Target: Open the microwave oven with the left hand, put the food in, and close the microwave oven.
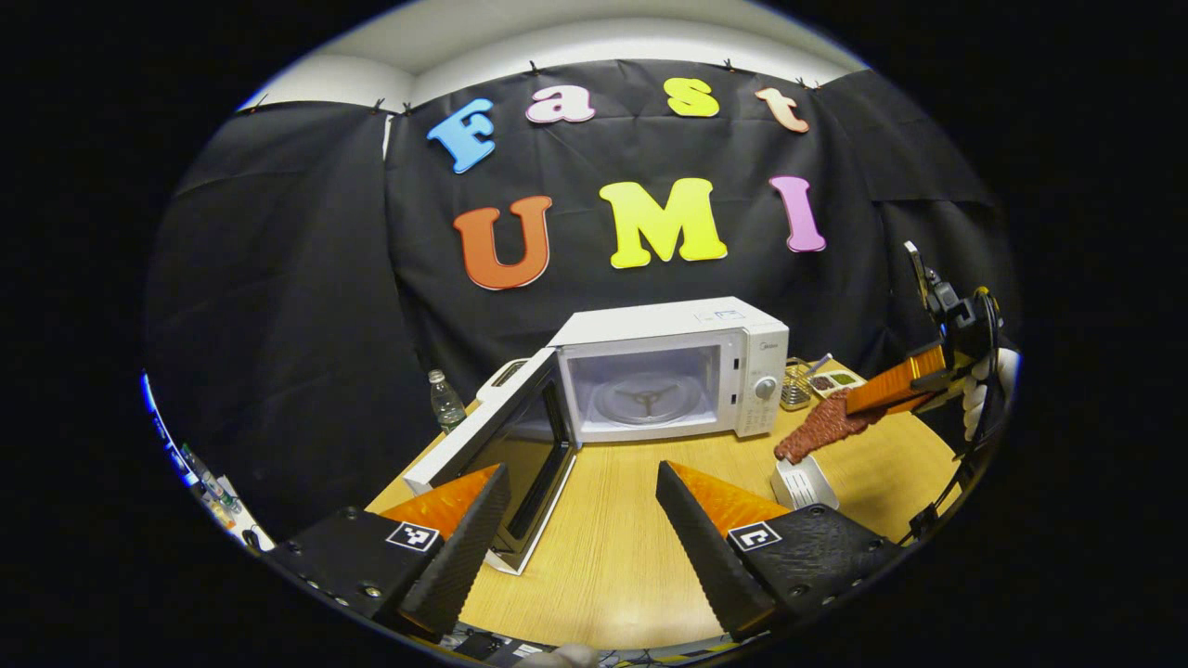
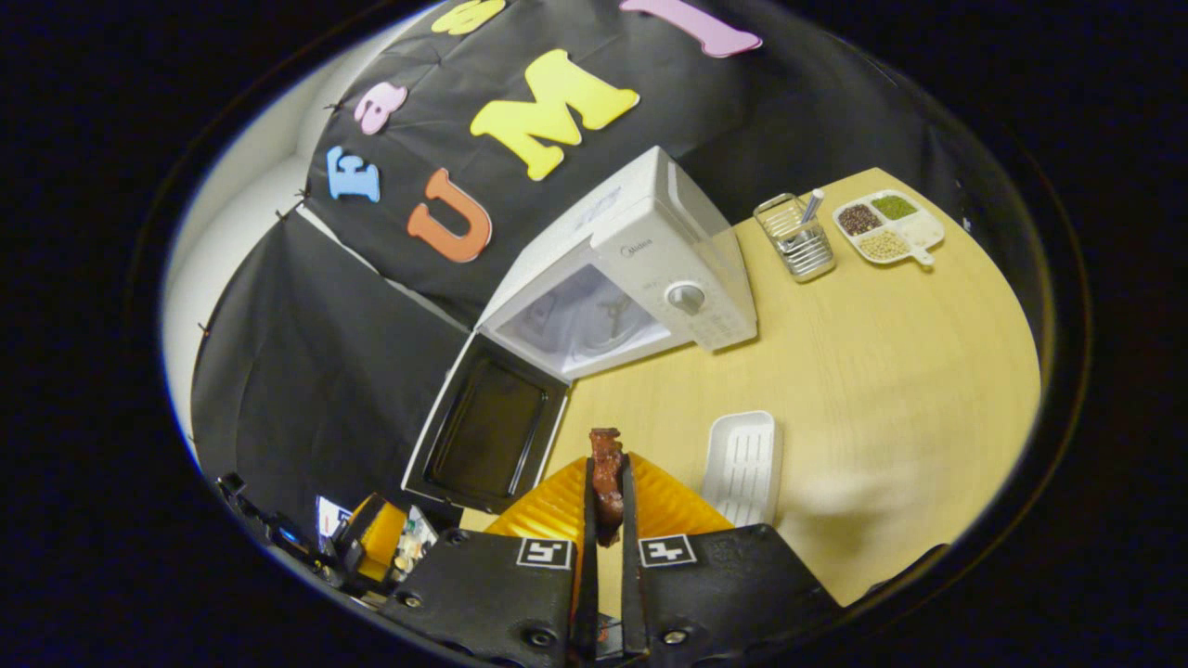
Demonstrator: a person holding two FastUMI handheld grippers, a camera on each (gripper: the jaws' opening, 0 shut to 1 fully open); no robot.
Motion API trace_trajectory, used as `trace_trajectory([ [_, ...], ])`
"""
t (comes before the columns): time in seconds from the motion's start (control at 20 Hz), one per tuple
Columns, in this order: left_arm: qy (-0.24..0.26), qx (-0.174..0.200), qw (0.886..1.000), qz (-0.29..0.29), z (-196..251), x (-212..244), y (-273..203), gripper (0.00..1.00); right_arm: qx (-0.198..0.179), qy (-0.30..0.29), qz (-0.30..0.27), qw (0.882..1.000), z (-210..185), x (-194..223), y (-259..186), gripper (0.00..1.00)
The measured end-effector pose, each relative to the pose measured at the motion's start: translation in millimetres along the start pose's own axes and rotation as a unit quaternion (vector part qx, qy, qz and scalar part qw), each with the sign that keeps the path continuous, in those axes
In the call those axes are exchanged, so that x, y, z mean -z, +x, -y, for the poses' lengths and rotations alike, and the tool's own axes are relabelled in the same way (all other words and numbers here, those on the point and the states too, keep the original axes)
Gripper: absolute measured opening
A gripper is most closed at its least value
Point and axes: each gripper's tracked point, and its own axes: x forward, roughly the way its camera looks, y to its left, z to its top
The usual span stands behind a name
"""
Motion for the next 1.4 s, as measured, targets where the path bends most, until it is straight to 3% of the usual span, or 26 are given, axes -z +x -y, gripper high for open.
trace_trajectory([
  [0.2, 0.010, 0.077, 0.996, 0.031, -8.2, 1.8, -0.3, 0.96, 0.035, 0.037, 0.100, 0.994, -33.5, 12.7, 18.1, 0.13],
  [0.4, 0.008, 0.094, 0.995, 0.030, -25.6, 8.7, -12.6, 0.97, 0.035, 0.090, 0.166, 0.981, -70.0, 16.8, 50.2, 0.13],
  [0.65, 0.000, 0.083, 0.996, 0.027, -38.1, 18.9, -9.1, 0.96, 0.039, 0.137, 0.253, 0.957, -76.7, -15.5, 118.1, 0.13],
  [0.9, -0.020, 0.076, 0.997, 0.013, -42.5, 25.8, 2.4, 0.97, 0.062, 0.209, 0.267, 0.939, -54.7, -26.3, 210.3, 0.13],
  [1.0, -0.030, 0.071, 0.997, 0.002, -45.5, 32.0, 7.9, 0.97, 0.079, 0.209, 0.284, 0.933, -45.2, -33.6, 240.3, 0.13],
  [1.15, -0.016, 0.056, 0.998, 0.005, -53.8, 37.7, 12.0, 0.97, 0.067, 0.209, 0.301, 0.928, -50.2, -43.0, 279.4, 0.13],
  [1.4, -0.014, 0.034, 0.999, -0.005, -71.7, 50.3, 22.2, 0.97, 0.096, 0.215, 0.316, 0.919, -23.9, -57.8, 332.7, 0.13],
])
